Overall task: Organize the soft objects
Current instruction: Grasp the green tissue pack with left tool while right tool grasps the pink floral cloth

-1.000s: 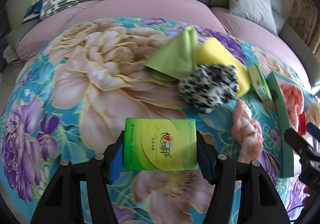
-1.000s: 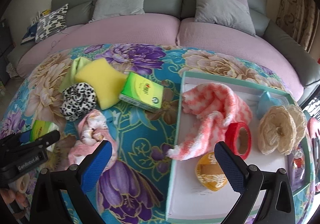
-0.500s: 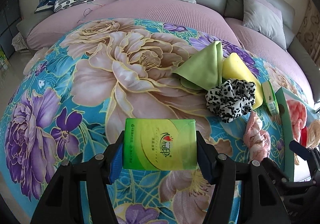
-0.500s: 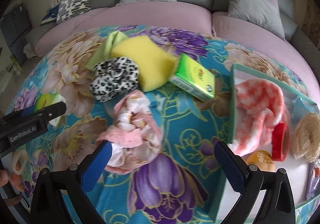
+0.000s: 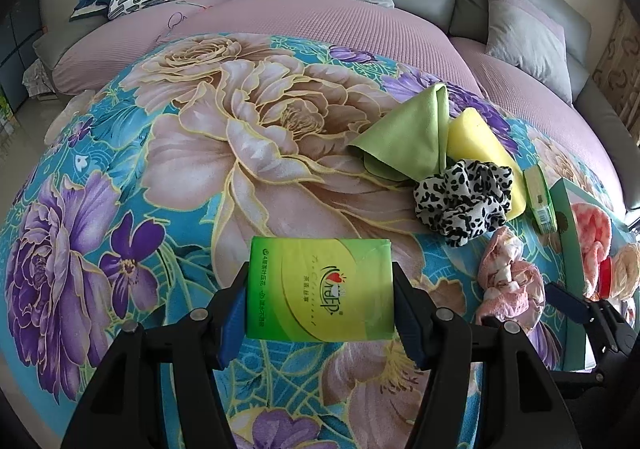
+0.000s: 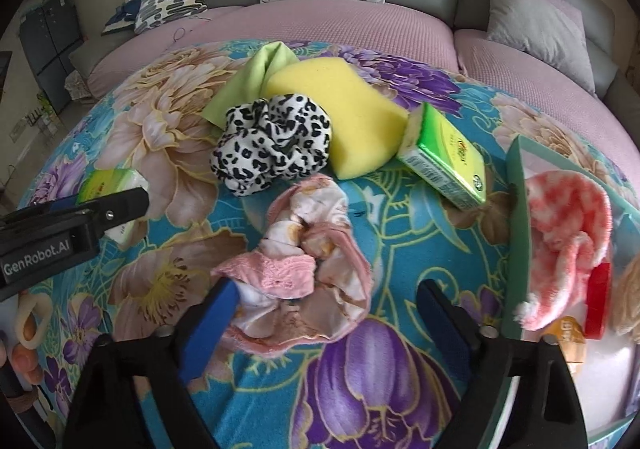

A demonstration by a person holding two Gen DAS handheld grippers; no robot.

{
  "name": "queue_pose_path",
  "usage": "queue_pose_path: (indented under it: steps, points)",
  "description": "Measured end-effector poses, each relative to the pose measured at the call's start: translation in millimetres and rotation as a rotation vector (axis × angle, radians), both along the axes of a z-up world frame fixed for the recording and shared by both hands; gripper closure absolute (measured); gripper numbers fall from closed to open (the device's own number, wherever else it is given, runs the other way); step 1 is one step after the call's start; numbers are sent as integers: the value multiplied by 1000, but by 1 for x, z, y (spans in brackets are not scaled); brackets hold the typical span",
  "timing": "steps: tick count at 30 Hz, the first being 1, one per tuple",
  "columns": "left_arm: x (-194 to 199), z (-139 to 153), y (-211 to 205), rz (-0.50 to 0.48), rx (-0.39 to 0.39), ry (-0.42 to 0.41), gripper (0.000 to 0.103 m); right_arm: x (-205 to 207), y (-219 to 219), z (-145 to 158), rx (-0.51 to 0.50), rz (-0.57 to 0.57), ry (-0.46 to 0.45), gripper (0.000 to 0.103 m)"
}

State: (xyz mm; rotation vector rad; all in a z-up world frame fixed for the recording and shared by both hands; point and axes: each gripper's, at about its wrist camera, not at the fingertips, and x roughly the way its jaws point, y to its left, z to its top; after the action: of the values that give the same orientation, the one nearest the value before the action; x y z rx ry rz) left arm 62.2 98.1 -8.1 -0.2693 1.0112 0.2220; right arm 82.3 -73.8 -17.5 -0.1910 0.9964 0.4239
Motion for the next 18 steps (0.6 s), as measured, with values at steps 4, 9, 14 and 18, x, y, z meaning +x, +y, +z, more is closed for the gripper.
queue_pose_path:
  steps: [4, 9, 14, 18]
  points:
    - [1, -1, 0, -3, 0, 3, 38, 3, 1, -2, 51, 15, 26, 37]
    - [3, -2, -3, -17, -1, 9, 38, 6, 5, -6, 71, 27, 26, 43]
    - [3, -3, -3, -21, 0, 12, 38, 9, 2, -6, 109, 22, 25, 57]
    - [2, -1, -3, -21, -2, 0, 38, 8, -3, -1, 158, 33, 32, 70]
